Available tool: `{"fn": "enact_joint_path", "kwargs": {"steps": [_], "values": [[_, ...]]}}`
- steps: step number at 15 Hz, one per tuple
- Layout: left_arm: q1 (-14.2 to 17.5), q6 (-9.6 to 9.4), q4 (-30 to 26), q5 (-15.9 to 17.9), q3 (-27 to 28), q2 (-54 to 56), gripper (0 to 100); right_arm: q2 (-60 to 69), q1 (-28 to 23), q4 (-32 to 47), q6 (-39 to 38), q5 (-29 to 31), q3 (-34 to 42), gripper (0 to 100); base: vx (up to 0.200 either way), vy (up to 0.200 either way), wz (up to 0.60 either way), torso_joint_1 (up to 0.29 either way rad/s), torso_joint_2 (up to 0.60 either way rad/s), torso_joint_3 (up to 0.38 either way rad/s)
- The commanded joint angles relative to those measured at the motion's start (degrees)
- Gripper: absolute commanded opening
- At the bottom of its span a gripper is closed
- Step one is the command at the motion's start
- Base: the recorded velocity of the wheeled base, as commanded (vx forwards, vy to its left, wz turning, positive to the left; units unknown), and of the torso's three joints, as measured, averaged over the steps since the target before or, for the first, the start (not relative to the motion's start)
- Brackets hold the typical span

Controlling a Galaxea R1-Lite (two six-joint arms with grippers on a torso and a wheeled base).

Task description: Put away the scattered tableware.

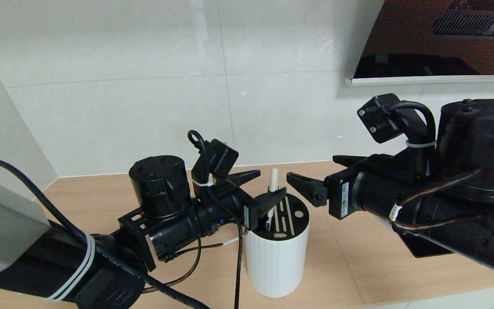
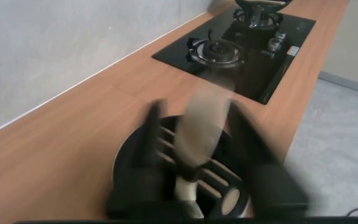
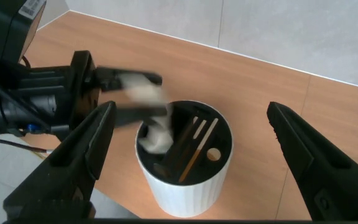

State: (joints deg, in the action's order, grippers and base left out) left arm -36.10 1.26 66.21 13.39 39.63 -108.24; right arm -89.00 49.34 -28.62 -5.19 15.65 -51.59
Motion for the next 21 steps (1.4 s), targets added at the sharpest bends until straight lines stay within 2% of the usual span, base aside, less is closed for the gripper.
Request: {"fn": "enact_joint_path", "kwargs": {"steps": [1, 7, 10, 12, 15, 16, 18, 19, 20, 21], "values": [[-0.11, -0.03, 0.68, -0.11, 0.01, 0.13, 100, -0.12, 0.06, -0.03, 0.01, -0.01, 0.0, 100, 0.0, 0.0, 0.0, 0.0, 0.0, 0.0], [-0.03, 0.06, 1.12, -0.82, 0.09, 1.63, 100, 0.15, -0.03, -0.03, 0.01, -0.01, 0.0, 100, 0.0, 0.0, 0.0, 0.0, 0.0, 0.0], [0.41, 0.33, 2.26, -3.81, -0.78, 8.92, 100, 1.38, -2.4, -0.29, -0.26, 1.05, 1.05, 100, 0.0, 0.0, 0.0, 0.0, 0.0, 0.0], [2.96, 0.33, 3.84, -6.71, -4.56, 16.92, 100, 5.68, -5.48, -1.87, -0.26, 2.19, 5.8, 100, 0.0, 0.0, 0.0, 0.0, 0.0, 0.0], [8.85, 0.33, 1.91, -7.06, -13.79, 32.74, 100, 21.77, -11.28, -3.81, 0.01, 2.36, 17.05, 100, 0.0, 0.0, 0.0, 0.0, 0.0, 0.0], [11.14, 0.33, -0.55, -6.97, -17.22, 38.63, 100, 26.69, -14.09, -3.81, 0.18, 2.36, 21.27, 100, 0.0, 0.0, 0.0, 0.0, 0.0, 0.0], [15.79, 0.5, -10.57, -6.79, -22.93, 53.04, 100, 36.97, -22.0, -2.23, 1.24, 1.93, 27.33, 100, 0.0, 0.0, 0.0, 0.0, 0.0, 0.0], [16.23, 1.03, -15.76, -6.71, -23.37, 58.67, 100, 40.05, -25.34, 0.06, 1.24, 1.66, 28.3, 100, 0.0, 0.0, 0.0, 0.0, 0.0, 0.0], [16.23, 2.08, -26.92, -6.53, -22.49, 68.07, 100, 45.76, -29.74, 4.98, 1.24, 0.34, 28.74, 100, 0.0, 0.0, 0.0, 0.0, 0.0, 0.0], [16.23, 2.7, -33.42, -6.53, -21.17, 72.64, 100, 49.63, -30.7, 7.88, 1.24, -0.71, 28.74, 100, 0.0, 0.0, 0.0, 0.0, 0.0, 0.0]]}}
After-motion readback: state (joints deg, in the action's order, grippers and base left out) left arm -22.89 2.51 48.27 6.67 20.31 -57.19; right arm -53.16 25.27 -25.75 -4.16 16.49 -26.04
